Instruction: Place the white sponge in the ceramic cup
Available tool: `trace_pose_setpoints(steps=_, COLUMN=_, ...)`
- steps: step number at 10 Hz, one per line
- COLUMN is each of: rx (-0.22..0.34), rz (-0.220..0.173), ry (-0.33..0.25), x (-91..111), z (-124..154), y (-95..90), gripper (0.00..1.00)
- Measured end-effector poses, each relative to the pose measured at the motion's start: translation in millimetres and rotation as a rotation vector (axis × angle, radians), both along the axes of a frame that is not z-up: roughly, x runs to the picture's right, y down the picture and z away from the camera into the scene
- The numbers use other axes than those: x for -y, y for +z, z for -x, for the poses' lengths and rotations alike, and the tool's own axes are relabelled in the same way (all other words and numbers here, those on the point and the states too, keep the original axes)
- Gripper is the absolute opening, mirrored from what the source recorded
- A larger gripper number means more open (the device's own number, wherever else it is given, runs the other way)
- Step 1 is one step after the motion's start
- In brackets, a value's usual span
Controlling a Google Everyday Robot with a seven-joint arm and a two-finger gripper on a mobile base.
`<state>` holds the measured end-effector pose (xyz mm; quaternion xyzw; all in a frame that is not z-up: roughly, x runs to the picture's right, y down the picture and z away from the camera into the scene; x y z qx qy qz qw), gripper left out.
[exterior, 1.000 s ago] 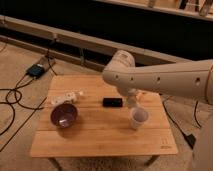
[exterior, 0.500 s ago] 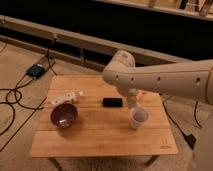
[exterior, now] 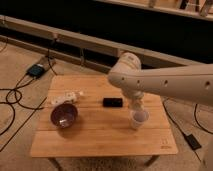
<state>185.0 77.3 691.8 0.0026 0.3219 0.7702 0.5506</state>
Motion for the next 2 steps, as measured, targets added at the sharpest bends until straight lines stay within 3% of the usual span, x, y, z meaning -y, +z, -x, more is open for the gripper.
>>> trace_pose_setpoints(steps=2, rx=-0.031, rz=0.001, ry=0.013, x=1.5, z=-8.4, y=-1.1, gripper=0.0)
